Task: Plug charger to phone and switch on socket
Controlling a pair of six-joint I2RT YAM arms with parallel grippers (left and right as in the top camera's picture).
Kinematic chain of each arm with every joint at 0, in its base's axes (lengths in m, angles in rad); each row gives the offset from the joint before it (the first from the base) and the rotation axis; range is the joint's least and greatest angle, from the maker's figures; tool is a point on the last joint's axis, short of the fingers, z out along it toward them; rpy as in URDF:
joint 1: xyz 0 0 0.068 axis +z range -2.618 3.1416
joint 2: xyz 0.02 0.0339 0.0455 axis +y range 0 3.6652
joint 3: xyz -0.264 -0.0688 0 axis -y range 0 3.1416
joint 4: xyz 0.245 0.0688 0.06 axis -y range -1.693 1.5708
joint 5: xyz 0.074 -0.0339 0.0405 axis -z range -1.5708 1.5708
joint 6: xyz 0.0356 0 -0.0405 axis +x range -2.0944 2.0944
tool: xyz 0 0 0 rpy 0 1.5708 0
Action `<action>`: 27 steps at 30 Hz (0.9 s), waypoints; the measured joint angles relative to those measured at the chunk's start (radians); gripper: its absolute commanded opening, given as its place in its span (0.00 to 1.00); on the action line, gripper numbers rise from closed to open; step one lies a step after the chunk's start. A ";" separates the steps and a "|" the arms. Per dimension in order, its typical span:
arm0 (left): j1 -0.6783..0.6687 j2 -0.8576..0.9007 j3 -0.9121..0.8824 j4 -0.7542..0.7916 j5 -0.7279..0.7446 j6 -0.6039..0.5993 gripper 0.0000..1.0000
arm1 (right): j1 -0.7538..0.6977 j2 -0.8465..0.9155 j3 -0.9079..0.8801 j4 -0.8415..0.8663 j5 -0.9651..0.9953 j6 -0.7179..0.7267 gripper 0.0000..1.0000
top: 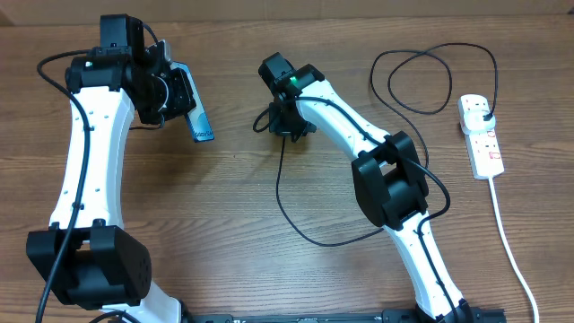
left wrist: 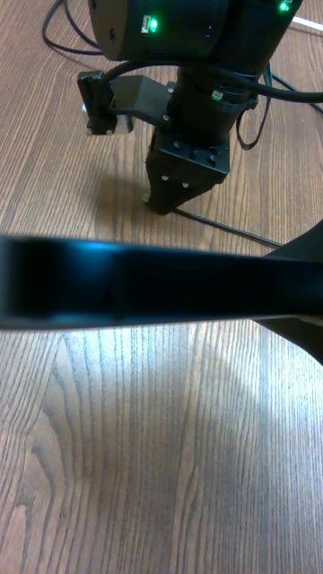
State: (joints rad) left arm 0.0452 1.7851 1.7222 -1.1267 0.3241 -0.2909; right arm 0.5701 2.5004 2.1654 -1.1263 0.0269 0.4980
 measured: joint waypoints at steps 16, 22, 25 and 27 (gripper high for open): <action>0.000 0.000 0.000 0.000 0.000 0.000 0.04 | -0.009 0.000 0.000 -0.032 -0.027 0.000 0.05; 0.000 0.000 0.000 0.000 0.006 0.000 0.04 | -0.031 -0.001 0.000 -0.034 -0.097 0.000 0.04; 0.000 0.000 0.000 0.000 0.008 0.000 0.04 | -0.042 -0.003 0.000 -0.045 -0.134 0.000 0.04; 0.000 0.000 0.000 0.000 0.009 0.000 0.04 | -0.055 -0.007 0.000 -0.052 -0.170 -0.001 0.04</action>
State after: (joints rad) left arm 0.0452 1.7847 1.7222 -1.1267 0.3328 -0.2909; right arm 0.5148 2.4935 2.1651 -1.1782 -0.1429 0.4973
